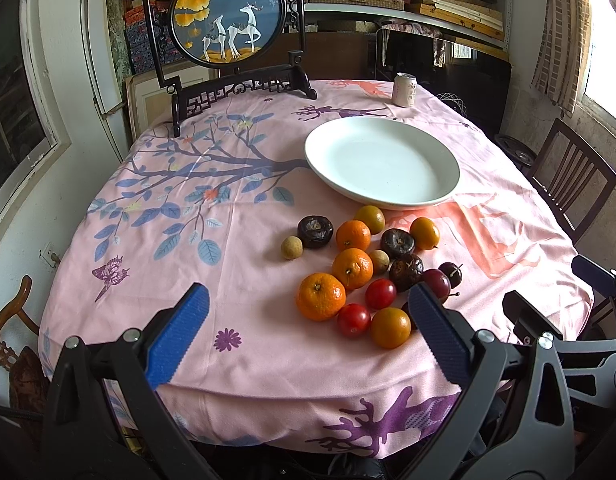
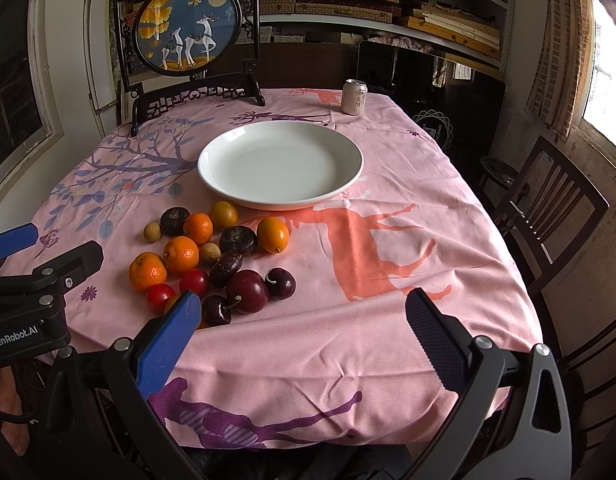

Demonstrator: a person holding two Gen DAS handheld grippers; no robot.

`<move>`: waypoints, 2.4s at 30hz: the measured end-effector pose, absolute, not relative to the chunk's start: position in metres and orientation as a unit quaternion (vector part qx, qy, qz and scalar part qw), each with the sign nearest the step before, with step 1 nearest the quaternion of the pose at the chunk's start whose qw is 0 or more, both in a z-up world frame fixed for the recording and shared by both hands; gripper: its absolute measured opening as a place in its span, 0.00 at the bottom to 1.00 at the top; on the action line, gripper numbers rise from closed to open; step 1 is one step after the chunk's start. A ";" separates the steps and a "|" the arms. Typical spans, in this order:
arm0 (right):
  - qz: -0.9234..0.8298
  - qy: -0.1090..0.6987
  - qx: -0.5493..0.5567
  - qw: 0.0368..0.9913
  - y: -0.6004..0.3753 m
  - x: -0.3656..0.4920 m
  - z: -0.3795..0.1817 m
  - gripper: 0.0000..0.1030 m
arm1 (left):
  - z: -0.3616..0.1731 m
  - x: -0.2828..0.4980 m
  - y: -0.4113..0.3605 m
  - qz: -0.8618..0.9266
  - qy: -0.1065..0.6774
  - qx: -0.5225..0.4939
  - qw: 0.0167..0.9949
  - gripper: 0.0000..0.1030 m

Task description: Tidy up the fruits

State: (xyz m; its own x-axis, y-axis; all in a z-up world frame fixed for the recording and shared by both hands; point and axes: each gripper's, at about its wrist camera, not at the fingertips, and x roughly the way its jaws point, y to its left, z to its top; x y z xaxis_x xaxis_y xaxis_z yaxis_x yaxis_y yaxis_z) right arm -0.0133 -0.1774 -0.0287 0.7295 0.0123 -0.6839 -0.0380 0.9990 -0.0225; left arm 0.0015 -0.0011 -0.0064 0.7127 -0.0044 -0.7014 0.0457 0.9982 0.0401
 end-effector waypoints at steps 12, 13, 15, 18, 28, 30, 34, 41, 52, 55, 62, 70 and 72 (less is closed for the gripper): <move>0.014 0.368 -0.017 0.930 -0.178 -0.013 -0.029 0.99 | -0.006 0.002 -0.001 -0.015 0.379 0.027 0.925 0.98; 0.014 0.368 -0.017 0.930 -0.178 -0.013 -0.029 0.99 | -0.007 0.002 -0.001 -0.015 0.380 0.027 0.924 0.98; 0.021 0.368 -0.020 0.929 -0.176 -0.014 -0.031 0.99 | -0.011 0.001 -0.001 -0.014 0.382 0.027 0.924 0.98; 0.063 0.363 -0.026 0.929 -0.176 -0.016 -0.033 0.99 | -0.018 -0.002 0.007 -0.007 0.387 0.027 0.922 0.98; 0.150 0.412 -0.010 0.899 -0.170 0.008 -0.067 0.48 | -0.068 0.010 0.033 0.013 0.453 0.029 0.891 0.98; 0.151 0.420 -0.018 0.895 -0.162 0.014 -0.075 0.45 | -0.071 0.009 0.030 0.006 0.455 0.035 0.890 0.98; 0.149 0.444 -0.021 0.883 -0.156 0.027 -0.092 0.38 | -0.078 0.016 0.034 0.010 0.463 0.031 0.886 0.98; 0.140 0.454 -0.035 0.879 -0.163 0.027 -0.095 0.38 | -0.089 0.031 0.052 0.030 0.475 0.012 0.879 0.98; 0.165 0.465 -0.047 0.868 -0.146 0.079 -0.115 0.38 | -0.097 0.045 0.046 0.022 0.485 0.016 0.874 0.98; 0.164 0.467 -0.041 0.868 -0.148 0.083 -0.111 0.35 | -0.097 0.049 0.046 0.020 0.486 0.015 0.874 0.98; 0.155 0.447 -0.035 0.880 -0.166 0.049 -0.090 0.35 | -0.099 0.064 0.041 0.005 0.493 0.001 0.870 0.98; 0.146 0.450 -0.029 0.880 -0.179 0.034 -0.097 0.35 | -0.095 0.077 0.021 -0.031 0.492 -0.014 0.870 0.90; 0.149 0.443 -0.029 0.883 -0.180 0.031 -0.094 0.35 | -0.103 0.085 0.018 -0.039 0.503 -0.021 0.863 0.70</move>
